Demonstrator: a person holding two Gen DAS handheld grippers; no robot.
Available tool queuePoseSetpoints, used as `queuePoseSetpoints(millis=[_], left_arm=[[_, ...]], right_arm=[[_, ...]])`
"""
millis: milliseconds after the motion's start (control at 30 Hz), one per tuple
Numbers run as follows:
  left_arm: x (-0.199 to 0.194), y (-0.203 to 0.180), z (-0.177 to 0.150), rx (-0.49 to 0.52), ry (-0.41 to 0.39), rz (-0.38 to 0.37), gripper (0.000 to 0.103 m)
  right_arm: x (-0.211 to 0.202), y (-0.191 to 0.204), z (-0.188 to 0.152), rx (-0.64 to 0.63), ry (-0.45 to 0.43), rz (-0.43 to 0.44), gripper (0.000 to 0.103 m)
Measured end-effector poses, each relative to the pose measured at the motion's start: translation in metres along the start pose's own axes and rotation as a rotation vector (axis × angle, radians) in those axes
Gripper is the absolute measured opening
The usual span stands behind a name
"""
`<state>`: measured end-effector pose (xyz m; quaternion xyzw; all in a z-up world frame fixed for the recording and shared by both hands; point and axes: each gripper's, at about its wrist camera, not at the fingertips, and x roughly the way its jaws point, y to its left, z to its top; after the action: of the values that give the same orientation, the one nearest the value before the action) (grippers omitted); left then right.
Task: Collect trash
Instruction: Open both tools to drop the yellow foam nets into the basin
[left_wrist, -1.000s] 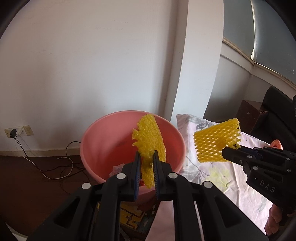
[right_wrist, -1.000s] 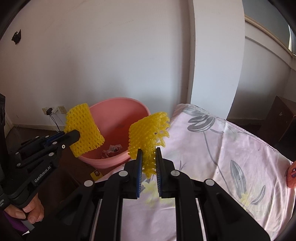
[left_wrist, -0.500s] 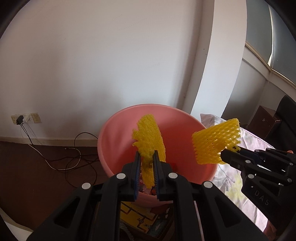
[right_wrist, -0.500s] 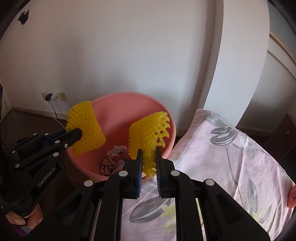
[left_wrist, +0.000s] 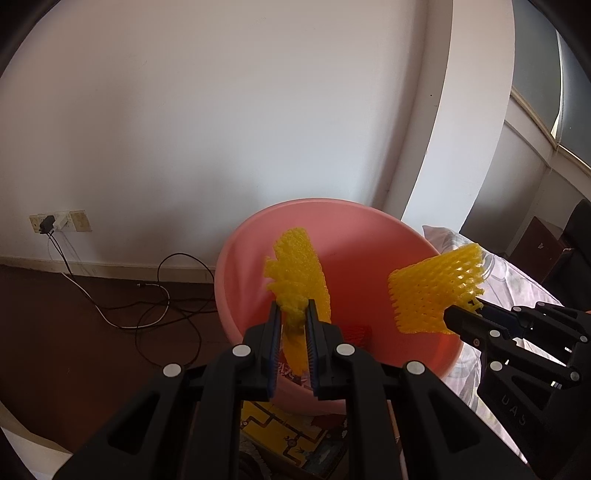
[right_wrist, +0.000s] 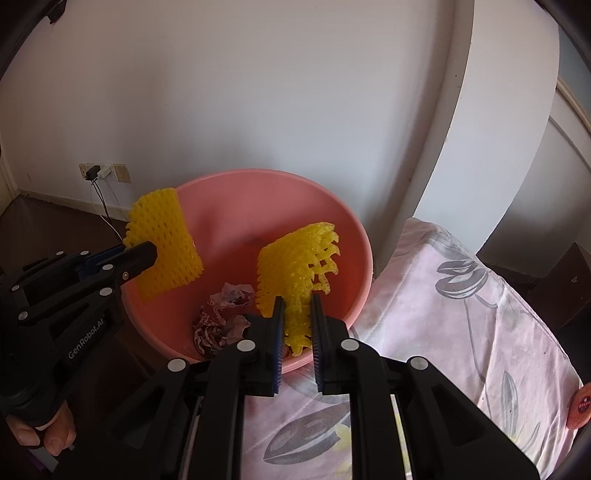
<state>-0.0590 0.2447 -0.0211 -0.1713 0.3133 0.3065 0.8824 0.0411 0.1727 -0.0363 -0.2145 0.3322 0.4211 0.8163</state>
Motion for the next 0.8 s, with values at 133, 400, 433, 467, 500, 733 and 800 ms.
queuePoseSetpoints(millis=[133,400,433,467,500,733,800], left_arm=[[0.0017,-0.0021,0.0001,0.003,0.006,0.008,0.013],[0.0002,-0.0039,-0.0012,-0.005,-0.001,0.022,0.016],[-0.0007,-0.003,-0.0015,-0.005,-0.002,0.024,0.017],[-0.001,-0.0025,-0.0019,-0.006,-0.002,0.024,0.017],[-0.001,-0.0026,-0.0022,-0.007,-0.001,0.023,0.018],[-0.0008,-0.0013,-0.0031,-0.013,0.0,0.03,0.026],[-0.0003,-0.0005,-0.0029,-0.016,-0.001,0.031,0.028]], right_arm=[[0.0019,-0.0003,0.0006,0.002,-0.001,-0.001,0.013],[0.0025,-0.0012,0.0011,0.011,-0.004,0.02,0.014],[0.0025,-0.0014,0.0012,0.014,-0.005,0.028,0.014],[0.0031,-0.0014,0.0016,0.016,-0.004,0.033,0.014],[0.0033,-0.0012,0.0015,0.016,-0.004,0.037,0.014],[0.0069,-0.0033,0.0015,0.033,0.005,0.056,0.015],[0.0084,-0.0055,0.0012,0.038,0.007,0.06,0.015]])
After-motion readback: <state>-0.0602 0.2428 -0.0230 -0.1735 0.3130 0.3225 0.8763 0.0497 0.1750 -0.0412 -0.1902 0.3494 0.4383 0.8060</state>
